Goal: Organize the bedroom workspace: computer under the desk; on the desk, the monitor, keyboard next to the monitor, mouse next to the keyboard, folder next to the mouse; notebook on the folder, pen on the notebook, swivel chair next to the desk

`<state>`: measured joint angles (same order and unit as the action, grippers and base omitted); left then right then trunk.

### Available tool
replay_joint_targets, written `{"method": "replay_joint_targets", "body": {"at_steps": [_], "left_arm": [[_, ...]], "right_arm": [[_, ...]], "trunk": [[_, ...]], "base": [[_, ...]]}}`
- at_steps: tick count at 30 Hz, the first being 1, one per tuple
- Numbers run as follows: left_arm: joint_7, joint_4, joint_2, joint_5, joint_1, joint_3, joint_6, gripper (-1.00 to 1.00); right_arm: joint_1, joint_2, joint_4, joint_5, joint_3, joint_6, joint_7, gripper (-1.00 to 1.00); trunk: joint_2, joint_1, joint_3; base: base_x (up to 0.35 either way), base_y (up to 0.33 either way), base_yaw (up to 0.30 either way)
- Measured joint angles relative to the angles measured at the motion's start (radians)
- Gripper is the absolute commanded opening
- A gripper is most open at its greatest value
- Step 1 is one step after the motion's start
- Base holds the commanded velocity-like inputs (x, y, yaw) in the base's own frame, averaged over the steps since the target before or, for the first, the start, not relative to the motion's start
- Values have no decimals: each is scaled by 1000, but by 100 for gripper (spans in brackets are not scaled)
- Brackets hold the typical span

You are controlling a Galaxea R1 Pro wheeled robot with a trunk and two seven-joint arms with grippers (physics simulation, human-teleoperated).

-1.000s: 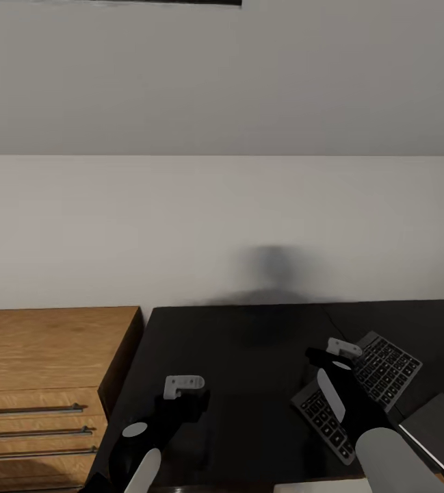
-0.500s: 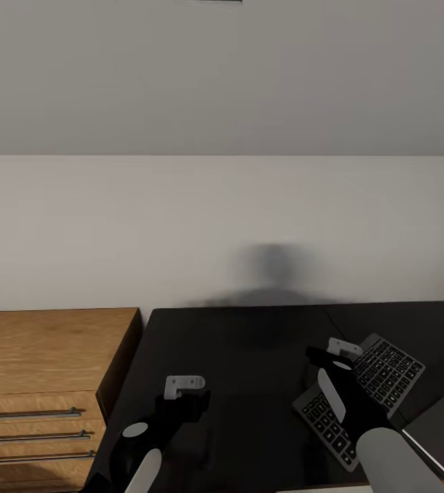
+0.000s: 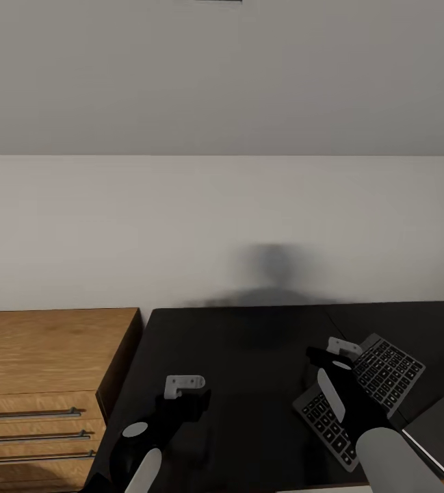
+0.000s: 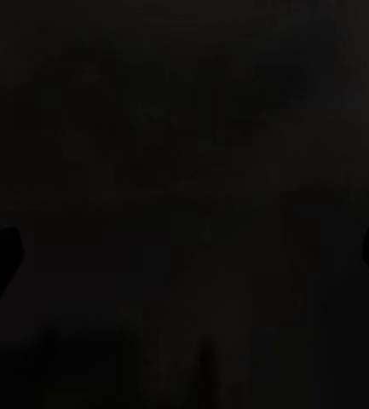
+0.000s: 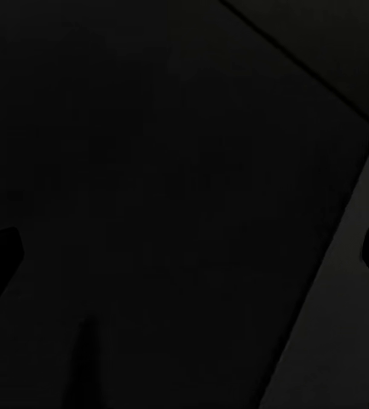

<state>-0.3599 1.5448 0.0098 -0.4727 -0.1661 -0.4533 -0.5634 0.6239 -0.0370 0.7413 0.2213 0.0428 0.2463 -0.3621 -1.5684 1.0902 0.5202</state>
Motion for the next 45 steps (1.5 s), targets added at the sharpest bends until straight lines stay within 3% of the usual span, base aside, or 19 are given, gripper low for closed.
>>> {"method": "replay_joint_targets", "body": {"at_steps": [7,13,19,36,45], "left_arm": [[0,0,0,0,0,-1,0,100],[-1,0,0,0,0,-1,0,100],[-1,0,0,0,0,-1,0,100],[-1,2,-1,-1,0,0,-1,100],[-1,2,-1,-2,0,0,-1,100]], "right_arm": [[0,-1,-2,-17,-1,0,-32,100],[0,3,-6,-84,-2,0,-120,100],[0,7,-9,-128,-2,1,-155,100],[0,8,-13,-143,-2,2,-168,100],[0,8,-14,-142,-1,5,-168,100]], "trunk": [[0,0,0],[0,0,0],[0,0,0],[0,0,0],[-63,34,28]], "base": [[0,0,0],[0,0,0],[0,0,0],[0,0,0],[0,0,0]]}}
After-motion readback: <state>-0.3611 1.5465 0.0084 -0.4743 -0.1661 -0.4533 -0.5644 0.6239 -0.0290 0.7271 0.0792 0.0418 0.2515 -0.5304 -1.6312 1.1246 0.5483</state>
